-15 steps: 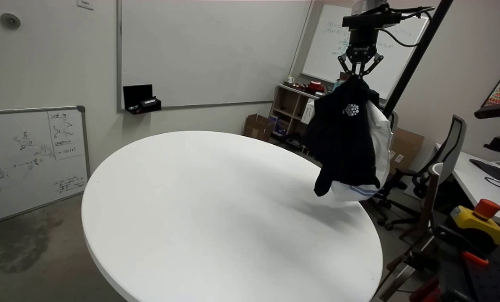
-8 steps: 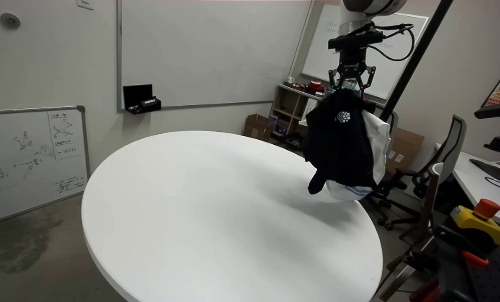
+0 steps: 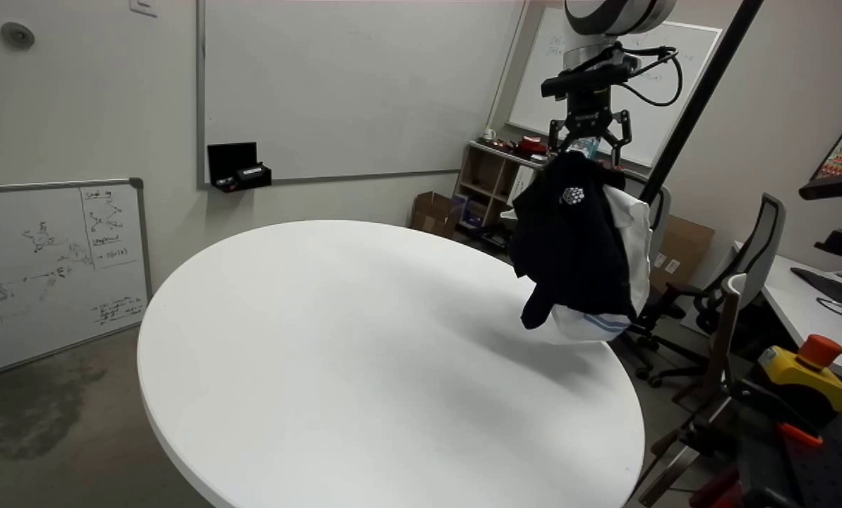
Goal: Take the black and white towels at the same time and put them on the black rod
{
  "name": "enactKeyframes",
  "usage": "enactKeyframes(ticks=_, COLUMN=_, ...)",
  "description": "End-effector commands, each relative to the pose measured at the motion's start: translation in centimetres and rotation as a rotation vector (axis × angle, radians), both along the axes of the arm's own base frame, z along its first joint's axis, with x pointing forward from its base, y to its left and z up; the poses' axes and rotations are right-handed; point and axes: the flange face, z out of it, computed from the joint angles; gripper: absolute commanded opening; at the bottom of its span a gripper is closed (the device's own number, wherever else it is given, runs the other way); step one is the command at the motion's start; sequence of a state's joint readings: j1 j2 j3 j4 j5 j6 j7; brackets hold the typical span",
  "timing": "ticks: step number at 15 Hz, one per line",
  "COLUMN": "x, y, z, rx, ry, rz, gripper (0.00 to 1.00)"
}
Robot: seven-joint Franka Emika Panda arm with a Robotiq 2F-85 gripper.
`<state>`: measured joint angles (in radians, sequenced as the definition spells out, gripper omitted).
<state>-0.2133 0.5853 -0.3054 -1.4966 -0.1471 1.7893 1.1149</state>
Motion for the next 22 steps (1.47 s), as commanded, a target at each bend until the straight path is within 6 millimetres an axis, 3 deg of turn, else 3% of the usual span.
enactKeyframes(ticks=1, x=1.0, y=-1.0, z=1.6, rx=-0.119, ry=-0.016, rz=-0.047, gripper=1.0)
enactKeyframes(ticks=7, x=1.8, y=-0.5, z=8.5, rx=-0.216, ry=-0.136, rz=-0.023, gripper=1.0)
enactKeyframes(ticks=10, x=1.8, y=2.0, z=12.2, rx=-0.222, ry=-0.192, rz=0.047, gripper=1.0)
enactKeyframes(ticks=13, x=0.9, y=5.2, z=14.5, rx=-0.213, ry=-0.225, rz=0.129, gripper=1.0)
enactKeyframes(ticks=15, x=-0.2, y=7.9, z=14.6, rx=-0.163, ry=-0.233, rz=0.205, gripper=1.0)
enactKeyframes(ticks=22, x=-5.9, y=16.3, z=10.7, rx=0.104, ry=-0.173, rz=0.462, gripper=1.0)
